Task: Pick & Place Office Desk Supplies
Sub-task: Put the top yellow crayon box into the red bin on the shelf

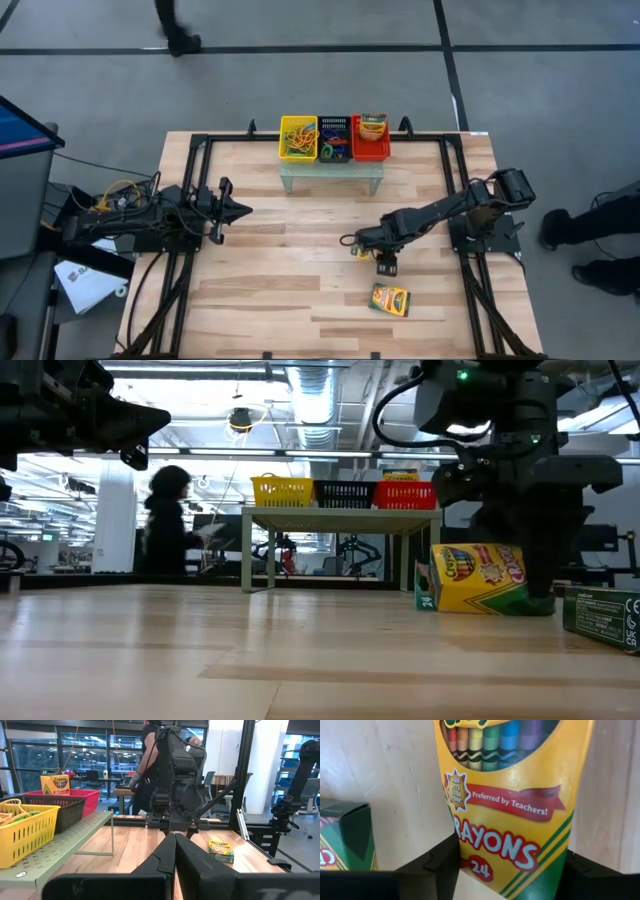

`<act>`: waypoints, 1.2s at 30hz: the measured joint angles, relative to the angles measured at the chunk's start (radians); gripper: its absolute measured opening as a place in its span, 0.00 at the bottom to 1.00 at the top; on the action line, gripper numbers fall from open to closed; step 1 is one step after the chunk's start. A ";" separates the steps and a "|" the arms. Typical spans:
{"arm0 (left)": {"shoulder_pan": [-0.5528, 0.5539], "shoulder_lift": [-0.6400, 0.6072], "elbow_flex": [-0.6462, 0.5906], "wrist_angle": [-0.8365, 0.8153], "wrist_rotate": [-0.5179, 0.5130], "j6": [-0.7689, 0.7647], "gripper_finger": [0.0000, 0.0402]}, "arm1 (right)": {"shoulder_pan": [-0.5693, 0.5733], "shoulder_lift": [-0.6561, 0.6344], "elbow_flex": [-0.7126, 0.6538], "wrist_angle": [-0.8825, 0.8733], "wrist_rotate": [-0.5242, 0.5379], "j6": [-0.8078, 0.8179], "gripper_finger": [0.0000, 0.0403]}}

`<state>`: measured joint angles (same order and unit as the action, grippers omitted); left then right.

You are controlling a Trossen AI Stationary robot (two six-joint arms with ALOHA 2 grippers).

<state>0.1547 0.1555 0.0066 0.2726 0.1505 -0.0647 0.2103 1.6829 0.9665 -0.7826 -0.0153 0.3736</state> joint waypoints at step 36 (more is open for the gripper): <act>0.000 0.017 0.000 0.014 0.000 0.000 0.00 | 0.046 0.101 -0.365 1.263 0.406 -0.185 0.52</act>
<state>0.1547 0.1722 0.0065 0.2867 0.1509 -0.0647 0.2560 1.7840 0.6013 0.4802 0.3909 0.1882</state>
